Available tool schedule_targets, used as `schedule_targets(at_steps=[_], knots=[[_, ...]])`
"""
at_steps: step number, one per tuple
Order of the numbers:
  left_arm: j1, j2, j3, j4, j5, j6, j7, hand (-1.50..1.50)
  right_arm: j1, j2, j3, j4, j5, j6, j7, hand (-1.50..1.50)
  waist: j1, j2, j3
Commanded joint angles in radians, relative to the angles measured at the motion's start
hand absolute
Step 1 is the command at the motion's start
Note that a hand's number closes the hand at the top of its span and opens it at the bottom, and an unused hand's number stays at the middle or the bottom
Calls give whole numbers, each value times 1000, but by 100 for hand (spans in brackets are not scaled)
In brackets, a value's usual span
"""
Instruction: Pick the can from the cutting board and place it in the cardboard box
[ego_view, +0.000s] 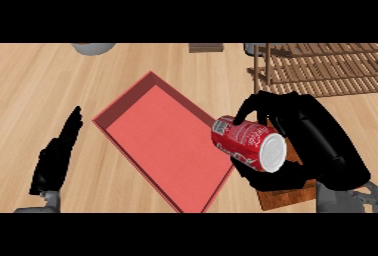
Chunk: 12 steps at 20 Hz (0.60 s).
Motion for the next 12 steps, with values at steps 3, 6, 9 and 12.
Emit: schedule_targets(at_steps=[3, 6, 9, 12], knots=[[-13, -3, 0, 27, -20, -14, -29, 0, -285, 112, 63, 187, 48, -11, 201, 150, 9, 2, 0], [56, -20, -21, -101, -28, -9, 35, 0, -258, 114, 176, 236, 67, -126, 225, 150, 9, 0, 1], [0, 26, 40, -18, 19, -61, -3, 0, -428, 115, 176, 476, 28, -210, 228, 150, 21, 4, 0], [13, -13, 24, 26, -11, -32, -50, 0, -425, 116, 261, 549, -6, -252, 246, 150, 15, 4, 0]])
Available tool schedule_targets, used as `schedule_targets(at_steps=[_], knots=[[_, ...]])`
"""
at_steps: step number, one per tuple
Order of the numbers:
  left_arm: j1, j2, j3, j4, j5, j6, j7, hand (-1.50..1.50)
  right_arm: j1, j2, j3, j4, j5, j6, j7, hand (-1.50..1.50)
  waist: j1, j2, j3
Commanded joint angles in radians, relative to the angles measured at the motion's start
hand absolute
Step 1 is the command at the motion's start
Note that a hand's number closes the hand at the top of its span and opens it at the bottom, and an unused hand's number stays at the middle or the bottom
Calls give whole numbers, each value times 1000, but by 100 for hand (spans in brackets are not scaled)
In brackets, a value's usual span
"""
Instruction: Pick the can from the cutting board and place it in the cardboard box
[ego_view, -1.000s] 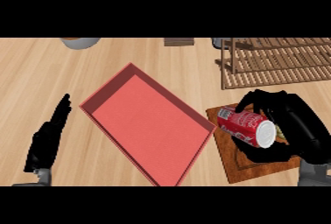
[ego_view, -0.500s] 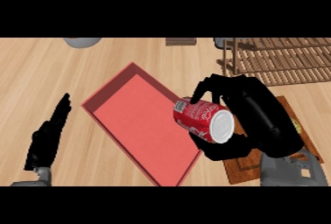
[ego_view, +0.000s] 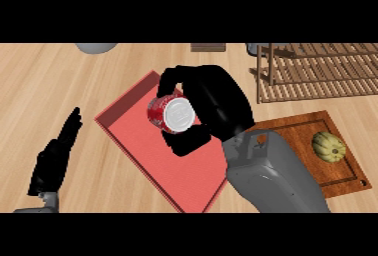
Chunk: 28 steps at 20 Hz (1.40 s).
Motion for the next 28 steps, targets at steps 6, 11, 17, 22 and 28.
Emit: schedule_targets(at_steps=[6, 11, 17, 22, 28], knots=[[-36, -2, -8, -42, -23, -10, 64, 0, -173, 7, 125, 484, -91, -228, -71, 150, 16, 4, 0], [-35, -16, -2, -8, -19, -17, 36, 0, -230, 7, 210, 610, -251, -339, -13, -150, 18, 4, 0], [-78, -37, -5, 54, -40, -5, 7, 0, -251, 7, 291, 770, -396, -521, -165, -150, 23, 9, 0], [-13, -43, -18, -33, -29, -13, 34, 0, -214, 7, 208, 677, -493, -728, -209, -150, 36, 6, 1], [-55, -25, 18, 42, -31, -15, 4, 0, -220, 7, 25, 651, -635, -755, -353, -150, 0, 5, 1]])
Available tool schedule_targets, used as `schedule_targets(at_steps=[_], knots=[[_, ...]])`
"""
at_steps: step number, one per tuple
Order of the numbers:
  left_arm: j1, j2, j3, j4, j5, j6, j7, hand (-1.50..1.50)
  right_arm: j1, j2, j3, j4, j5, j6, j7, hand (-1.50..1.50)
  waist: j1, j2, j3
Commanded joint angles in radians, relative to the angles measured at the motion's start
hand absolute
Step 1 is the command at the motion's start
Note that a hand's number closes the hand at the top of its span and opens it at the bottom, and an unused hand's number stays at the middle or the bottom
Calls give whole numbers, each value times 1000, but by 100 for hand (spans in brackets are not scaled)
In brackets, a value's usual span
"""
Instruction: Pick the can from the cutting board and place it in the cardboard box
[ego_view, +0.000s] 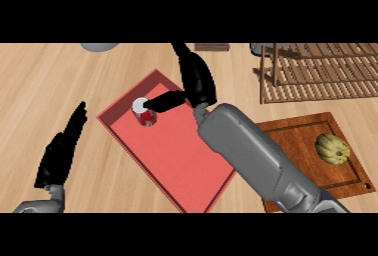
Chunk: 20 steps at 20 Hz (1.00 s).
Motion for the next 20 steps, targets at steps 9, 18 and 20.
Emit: schedule_targets(at_steps=[9, 18, 20], knots=[[76, 14, 40, -33, 27, -20, -32, 0, 151, -183, -330, -100, -181, 42, -176, -150, -32, -9, 0], [81, 4, 32, -46, 26, -26, -8, 0, 319, -431, -504, -142, -347, 343, -309, -150, -40, -8, 1], [88, 4, 30, -39, 10, -15, -25, 0, 335, -475, -523, -136, -384, 425, -315, -150, -42, -6, 1]])
